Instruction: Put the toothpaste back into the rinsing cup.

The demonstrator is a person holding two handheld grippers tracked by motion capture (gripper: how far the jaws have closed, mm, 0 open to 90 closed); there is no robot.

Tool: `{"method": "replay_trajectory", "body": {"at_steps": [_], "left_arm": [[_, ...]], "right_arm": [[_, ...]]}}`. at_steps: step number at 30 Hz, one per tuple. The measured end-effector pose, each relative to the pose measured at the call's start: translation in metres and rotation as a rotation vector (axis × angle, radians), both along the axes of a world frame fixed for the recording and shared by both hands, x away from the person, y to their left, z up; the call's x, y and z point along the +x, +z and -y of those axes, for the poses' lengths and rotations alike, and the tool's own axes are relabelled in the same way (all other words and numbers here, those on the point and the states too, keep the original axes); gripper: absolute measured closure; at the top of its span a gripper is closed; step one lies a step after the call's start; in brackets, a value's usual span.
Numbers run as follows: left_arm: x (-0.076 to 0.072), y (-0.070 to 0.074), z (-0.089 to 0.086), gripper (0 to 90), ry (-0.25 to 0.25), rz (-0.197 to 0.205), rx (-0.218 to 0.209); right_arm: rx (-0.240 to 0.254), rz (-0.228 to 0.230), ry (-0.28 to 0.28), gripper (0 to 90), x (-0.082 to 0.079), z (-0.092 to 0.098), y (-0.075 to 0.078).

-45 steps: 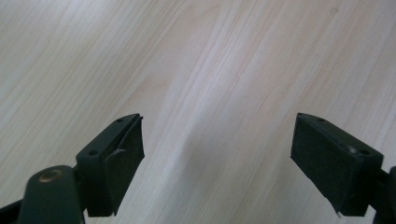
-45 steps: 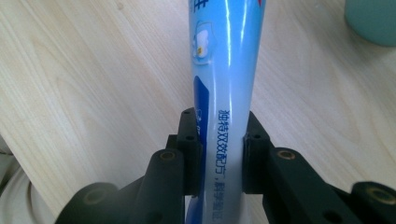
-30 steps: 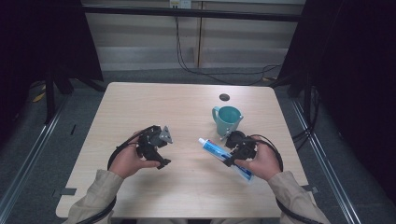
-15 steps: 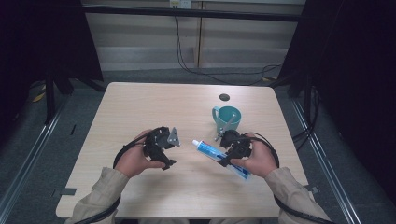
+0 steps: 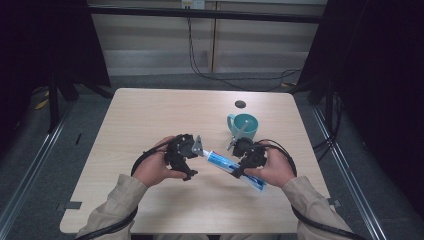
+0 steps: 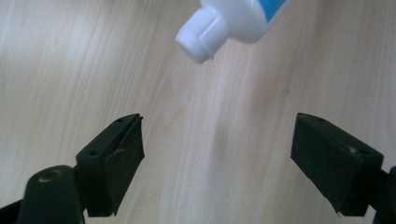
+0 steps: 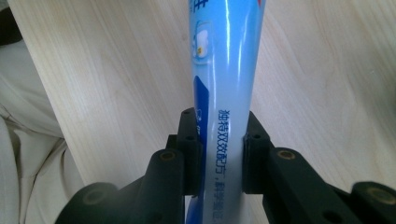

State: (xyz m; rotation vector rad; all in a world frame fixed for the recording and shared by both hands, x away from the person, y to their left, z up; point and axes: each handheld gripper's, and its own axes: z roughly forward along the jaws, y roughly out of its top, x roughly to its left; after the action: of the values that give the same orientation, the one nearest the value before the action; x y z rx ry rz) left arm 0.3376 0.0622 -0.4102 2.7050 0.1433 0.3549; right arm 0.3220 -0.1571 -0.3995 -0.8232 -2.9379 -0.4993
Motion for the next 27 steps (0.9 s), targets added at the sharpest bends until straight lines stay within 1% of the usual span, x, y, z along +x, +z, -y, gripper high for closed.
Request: {"method": "replay_trajectory", "body": {"at_steps": [1, 2, 3, 4, 6, 7, 8, 9, 10, 11, 12, 13, 14, 15, 16, 17, 18, 19, 20, 21, 24, 25, 26, 27], "left_arm": [[0.000, 0.000, 0.001, 16.9, -0.009, 0.004, 0.004], [0.000, 0.001, 0.003, 16.9, -0.011, 0.006, 0.006], [-0.001, 0.001, 0.004, 16.9, -0.005, 0.005, 0.006], [-0.001, 0.001, 0.005, 16.9, -0.012, 0.016, 0.007], [-0.002, 0.003, 0.006, 16.9, -0.014, 0.023, -0.004], [-0.003, 0.004, 0.007, 16.9, -0.009, 0.019, -0.014], [-0.003, 0.004, 0.008, 16.9, -0.013, 0.023, -0.013], [-0.003, 0.005, 0.009, 16.9, -0.016, 0.024, -0.013], [-0.004, 0.005, 0.010, 16.9, -0.016, 0.022, -0.010], [-0.003, 0.005, 0.011, 16.9, -0.020, 0.024, -0.009], [-0.003, 0.006, 0.011, 16.9, -0.020, 0.023, -0.011], [-0.003, 0.005, 0.011, 16.9, -0.024, 0.027, -0.010], [-0.002, 0.005, 0.012, 16.9, -0.030, 0.025, -0.008], [-0.003, 0.003, 0.012, 16.9, -0.019, 0.024, -0.009], [-0.004, 0.003, 0.013, 16.9, -0.025, 0.030, -0.009], [-0.004, 0.003, 0.013, 16.9, -0.040, 0.035, -0.009], [-0.005, 0.002, 0.014, 16.9, -0.033, 0.033, -0.020], [-0.005, 0.002, 0.014, 16.9, -0.040, 0.035, -0.015], [-0.006, 0.002, 0.015, 16.9, -0.038, 0.036, -0.021], [-0.006, 0.002, 0.015, 17.1, -0.050, 0.038, -0.018], [-0.007, 0.001, 0.015, 18.0, -0.054, 0.039, -0.021], [-0.008, 0.000, 0.016, 18.5, -0.053, 0.039, -0.029], [-0.008, 0.000, 0.016, 19.5, -0.063, 0.040, -0.024], [-0.009, 0.000, 0.016, 19.9, -0.062, 0.043, -0.024]], "right_arm": [[0.005, -0.001, 0.007, 74.4, 0.000, -0.001, 0.000], [0.002, -0.007, 0.002, 74.4, 0.000, -0.002, 0.000], [0.005, -0.008, 0.009, 74.4, 0.000, -0.004, 0.000], [0.005, -0.008, 0.009, 74.4, 0.000, -0.004, 0.000], [0.014, -0.002, 0.011, 74.4, 0.000, -0.005, 0.001], [0.009, -0.005, 0.014, 74.4, 0.000, -0.006, 0.002], [0.017, -0.007, 0.020, 74.4, 0.000, -0.007, 0.001], [0.013, -0.010, 0.017, 74.4, 0.000, -0.008, 0.002], [0.009, -0.008, 0.026, 74.4, 0.000, -0.009, 0.001], [0.008, -0.021, 0.027, 74.4, -0.001, -0.011, 0.001], [0.000, -0.018, 0.031, 74.4, -0.001, -0.012, 0.001], [0.002, -0.010, 0.039, 74.4, -0.001, -0.012, 0.000], [0.003, -0.015, 0.035, 74.4, -0.001, -0.013, 0.000], [0.002, -0.014, 0.039, 74.4, -0.001, -0.013, 0.000], [0.003, -0.010, 0.042, 74.4, -0.001, -0.013, 0.000], [0.005, -0.020, 0.034, 74.4, -0.001, -0.014, 0.000], [0.008, -0.023, 0.038, 74.3, 0.000, -0.014, 0.000], [0.011, -0.023, 0.034, 74.3, 0.000, -0.014, 0.000], [0.013, -0.026, 0.035, 74.3, 0.001, -0.015, -0.001], [0.012, -0.027, 0.035, 74.3, 0.001, -0.016, -0.002], [0.009, -0.031, 0.032, 74.3, 0.001, -0.017, -0.003], [0.008, -0.033, 0.036, 74.3, 0.001, -0.018, -0.003], [0.012, -0.033, 0.041, 74.3, 0.002, -0.018, -0.004], [0.016, -0.032, 0.046, 74.3, 0.002, -0.018, -0.004]]}}
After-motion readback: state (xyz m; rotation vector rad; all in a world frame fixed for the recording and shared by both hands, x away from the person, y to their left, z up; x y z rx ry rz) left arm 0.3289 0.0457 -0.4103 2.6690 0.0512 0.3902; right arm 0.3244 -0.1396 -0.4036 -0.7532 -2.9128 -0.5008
